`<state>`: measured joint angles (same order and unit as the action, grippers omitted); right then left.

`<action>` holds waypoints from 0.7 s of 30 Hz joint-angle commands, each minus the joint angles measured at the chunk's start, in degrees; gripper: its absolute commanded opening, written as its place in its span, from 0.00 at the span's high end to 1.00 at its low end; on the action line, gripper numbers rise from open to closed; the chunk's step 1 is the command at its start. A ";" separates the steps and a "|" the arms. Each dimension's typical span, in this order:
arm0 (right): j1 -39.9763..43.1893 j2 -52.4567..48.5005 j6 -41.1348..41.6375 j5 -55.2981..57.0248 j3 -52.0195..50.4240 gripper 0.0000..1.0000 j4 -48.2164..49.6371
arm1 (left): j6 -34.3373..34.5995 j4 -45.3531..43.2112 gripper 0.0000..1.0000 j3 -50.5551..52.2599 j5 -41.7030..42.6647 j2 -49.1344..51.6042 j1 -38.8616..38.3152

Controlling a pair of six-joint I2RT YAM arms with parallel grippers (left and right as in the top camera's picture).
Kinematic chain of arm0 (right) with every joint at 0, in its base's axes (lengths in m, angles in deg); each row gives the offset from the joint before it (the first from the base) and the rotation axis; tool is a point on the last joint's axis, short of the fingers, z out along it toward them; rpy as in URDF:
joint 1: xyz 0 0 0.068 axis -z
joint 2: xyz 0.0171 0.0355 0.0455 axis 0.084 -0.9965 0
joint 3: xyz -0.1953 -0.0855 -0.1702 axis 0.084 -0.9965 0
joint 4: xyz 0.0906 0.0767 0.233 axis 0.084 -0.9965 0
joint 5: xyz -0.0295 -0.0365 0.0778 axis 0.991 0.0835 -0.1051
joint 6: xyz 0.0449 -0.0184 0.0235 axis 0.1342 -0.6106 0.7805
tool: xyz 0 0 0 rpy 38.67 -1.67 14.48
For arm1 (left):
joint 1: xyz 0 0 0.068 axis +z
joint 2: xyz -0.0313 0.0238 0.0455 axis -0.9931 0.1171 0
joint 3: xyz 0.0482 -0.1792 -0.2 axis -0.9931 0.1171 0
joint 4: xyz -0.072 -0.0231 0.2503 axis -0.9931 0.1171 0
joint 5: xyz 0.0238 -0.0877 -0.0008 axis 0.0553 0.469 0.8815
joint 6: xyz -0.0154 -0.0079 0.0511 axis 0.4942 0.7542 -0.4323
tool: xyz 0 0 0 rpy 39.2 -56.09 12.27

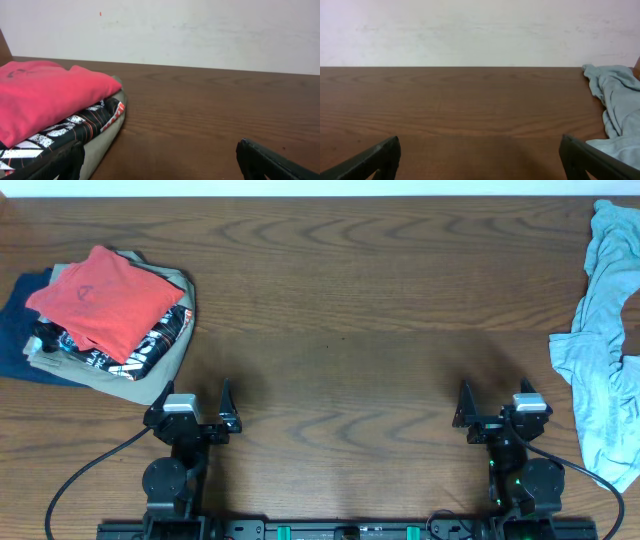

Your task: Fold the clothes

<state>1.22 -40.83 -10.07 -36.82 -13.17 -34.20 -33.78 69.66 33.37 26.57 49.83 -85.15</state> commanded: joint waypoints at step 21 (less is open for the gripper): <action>0.44 0.20 -0.59 -0.44 -0.07 0.01 -0.24 | 6.49 2.62 0.02 0.50 -0.28 -0.35 0.31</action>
<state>1.22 -40.83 -10.07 -36.84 -13.17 -34.20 -30.94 69.66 33.37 26.57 49.83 -85.15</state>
